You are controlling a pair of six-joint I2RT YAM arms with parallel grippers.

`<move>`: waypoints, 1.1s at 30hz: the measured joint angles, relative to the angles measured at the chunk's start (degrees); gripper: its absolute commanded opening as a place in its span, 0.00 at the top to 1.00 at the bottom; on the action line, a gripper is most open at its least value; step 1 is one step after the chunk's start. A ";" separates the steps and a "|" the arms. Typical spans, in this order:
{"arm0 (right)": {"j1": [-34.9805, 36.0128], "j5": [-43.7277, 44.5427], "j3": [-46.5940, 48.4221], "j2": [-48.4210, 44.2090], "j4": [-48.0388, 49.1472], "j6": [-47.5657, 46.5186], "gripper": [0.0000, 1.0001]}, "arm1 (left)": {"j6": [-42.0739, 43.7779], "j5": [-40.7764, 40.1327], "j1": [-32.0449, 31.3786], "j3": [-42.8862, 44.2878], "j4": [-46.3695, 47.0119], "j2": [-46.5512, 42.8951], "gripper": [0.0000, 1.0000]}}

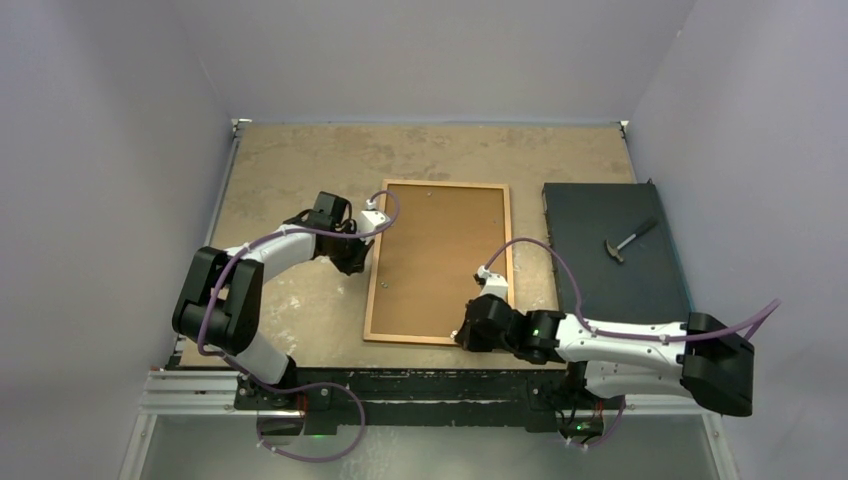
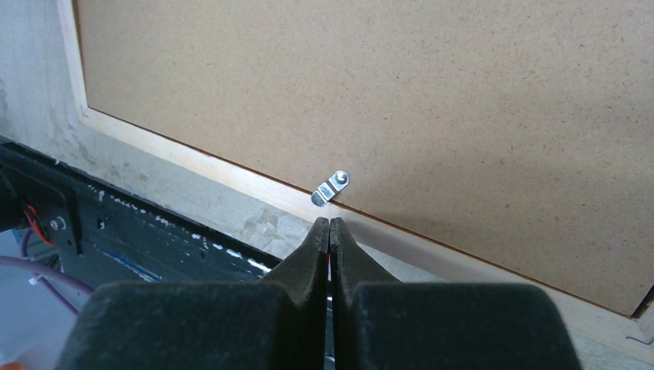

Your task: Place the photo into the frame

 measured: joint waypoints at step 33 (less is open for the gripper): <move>-1.29 -1.60 -2.93 1.55 7.39 0.90 1.00 | 0.04 0.00 -0.42 -1.14 1.25 0.00 1.00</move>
